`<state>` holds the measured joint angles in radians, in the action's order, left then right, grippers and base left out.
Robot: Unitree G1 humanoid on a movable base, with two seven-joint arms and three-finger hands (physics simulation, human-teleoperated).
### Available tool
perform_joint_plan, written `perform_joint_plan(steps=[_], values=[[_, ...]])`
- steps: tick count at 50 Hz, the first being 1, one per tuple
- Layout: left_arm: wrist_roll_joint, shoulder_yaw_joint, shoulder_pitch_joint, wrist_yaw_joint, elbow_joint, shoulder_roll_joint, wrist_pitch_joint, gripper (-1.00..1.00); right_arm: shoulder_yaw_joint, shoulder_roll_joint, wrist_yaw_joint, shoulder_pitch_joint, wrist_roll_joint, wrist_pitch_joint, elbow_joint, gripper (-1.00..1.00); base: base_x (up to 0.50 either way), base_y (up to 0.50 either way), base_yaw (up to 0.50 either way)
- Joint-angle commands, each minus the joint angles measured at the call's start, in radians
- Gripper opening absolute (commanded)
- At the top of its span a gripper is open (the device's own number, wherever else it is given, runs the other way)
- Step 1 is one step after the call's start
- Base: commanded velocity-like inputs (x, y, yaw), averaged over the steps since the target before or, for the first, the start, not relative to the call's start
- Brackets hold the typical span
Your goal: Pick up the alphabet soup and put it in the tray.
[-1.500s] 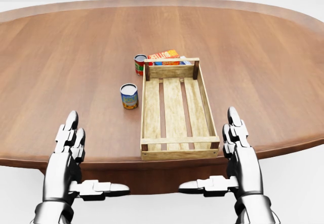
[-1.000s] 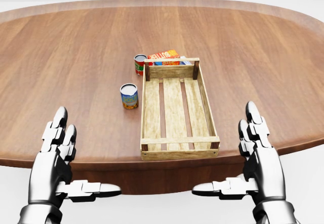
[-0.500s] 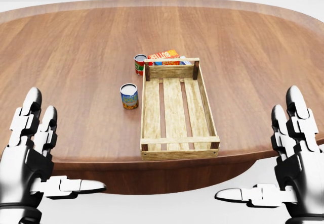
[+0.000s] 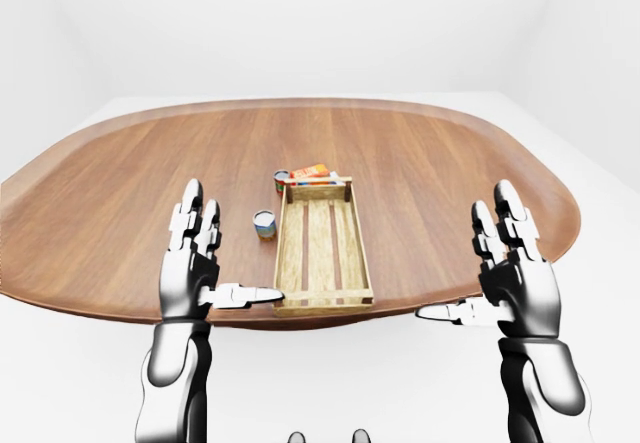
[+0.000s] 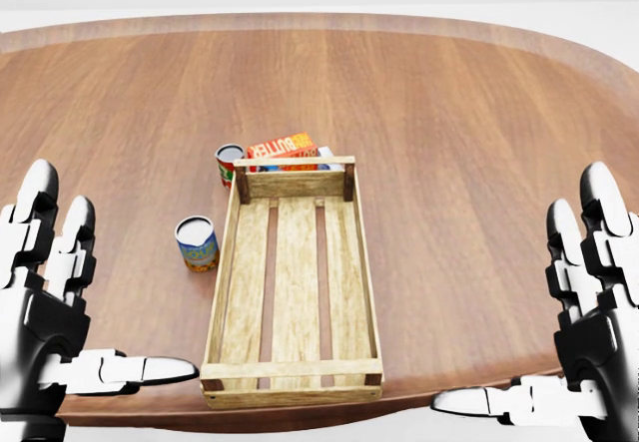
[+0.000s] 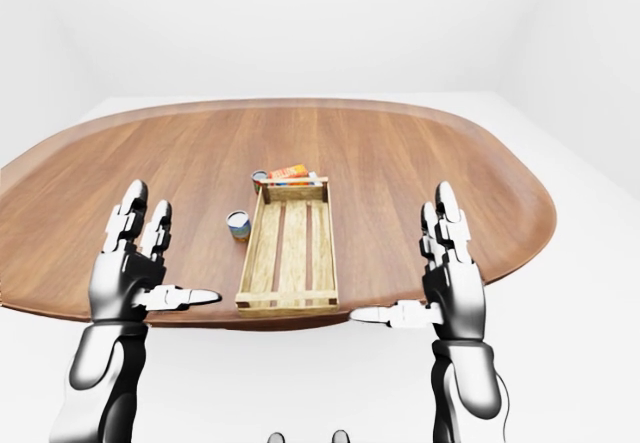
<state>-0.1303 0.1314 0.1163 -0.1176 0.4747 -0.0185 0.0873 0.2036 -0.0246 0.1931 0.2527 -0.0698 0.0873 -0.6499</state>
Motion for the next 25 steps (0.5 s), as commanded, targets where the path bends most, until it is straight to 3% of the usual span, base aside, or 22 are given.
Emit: perform_joint_plan(steps=[1,25], values=[[0.003,0.006,0.007,0.004,0.022,0.002,0.000,1.00,-0.019,-0.001,0.009,0.008,0.032,0.000,-0.008,1.00,0.50,0.00,0.00],[-0.001,0.010,0.003,0.006,0.026,0.001,0.000,1.00,-0.030,0.000,0.022,0.014,0.017,0.000,-0.016,1.00,0.50,0.00,0.00]])
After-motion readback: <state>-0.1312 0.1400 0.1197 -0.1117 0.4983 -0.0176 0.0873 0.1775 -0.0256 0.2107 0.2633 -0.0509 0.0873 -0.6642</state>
